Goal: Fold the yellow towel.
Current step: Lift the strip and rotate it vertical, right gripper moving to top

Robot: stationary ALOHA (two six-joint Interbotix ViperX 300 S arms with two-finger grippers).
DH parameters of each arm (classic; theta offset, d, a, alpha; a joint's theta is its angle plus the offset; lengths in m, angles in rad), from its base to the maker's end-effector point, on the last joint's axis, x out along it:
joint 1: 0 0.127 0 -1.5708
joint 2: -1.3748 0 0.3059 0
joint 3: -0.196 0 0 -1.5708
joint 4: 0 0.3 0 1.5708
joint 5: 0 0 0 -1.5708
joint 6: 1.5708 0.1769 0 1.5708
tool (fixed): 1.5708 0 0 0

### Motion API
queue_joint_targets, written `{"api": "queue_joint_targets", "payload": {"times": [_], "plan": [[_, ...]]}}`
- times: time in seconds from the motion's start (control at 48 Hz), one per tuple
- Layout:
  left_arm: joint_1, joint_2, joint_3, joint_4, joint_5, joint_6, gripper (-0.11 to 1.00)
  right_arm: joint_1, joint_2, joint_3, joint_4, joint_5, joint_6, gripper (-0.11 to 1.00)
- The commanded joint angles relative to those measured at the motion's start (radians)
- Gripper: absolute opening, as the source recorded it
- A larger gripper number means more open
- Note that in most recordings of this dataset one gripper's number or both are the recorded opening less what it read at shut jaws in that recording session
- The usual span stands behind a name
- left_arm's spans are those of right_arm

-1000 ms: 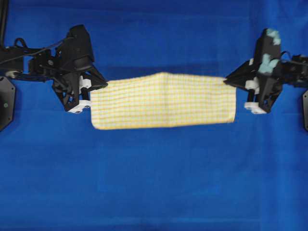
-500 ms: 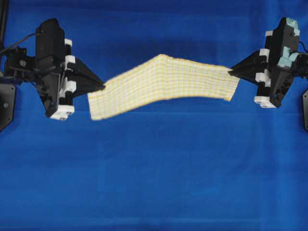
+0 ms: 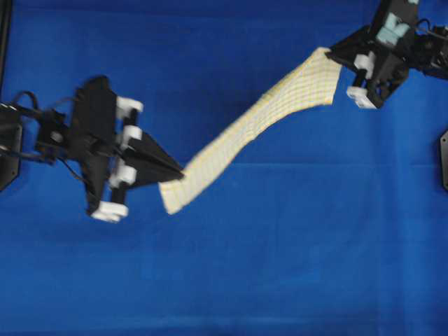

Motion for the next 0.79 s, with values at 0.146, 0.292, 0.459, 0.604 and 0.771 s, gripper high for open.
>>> {"api": "queue_joint_targets", "payload": {"times": [0.146,0.292,0.459,0.604,0.771], "plan": [[-0.034,0.155,-0.152,-0.002,-0.038,0.002,0.02,-0.066,0.089,-0.106,-0.035,-0.035,0.0,0.02],[-0.051,0.242,-0.229,-0.002,-0.061,0.003,0.02,-0.086,0.144,-0.161,-0.069,-0.044,0.0,0.02],[-0.061,0.328,-0.321,-0.002,-0.071,0.005,0.02,-0.101,0.195,-0.219,-0.095,-0.044,0.0,0.02],[-0.061,0.396,-0.4,-0.002,-0.071,0.006,0.02,-0.109,0.233,-0.265,-0.118,-0.044,0.0,0.02],[-0.061,0.46,-0.479,-0.002,-0.072,0.009,0.02,-0.117,0.262,-0.302,-0.132,-0.044,0.0,0.02]]}}
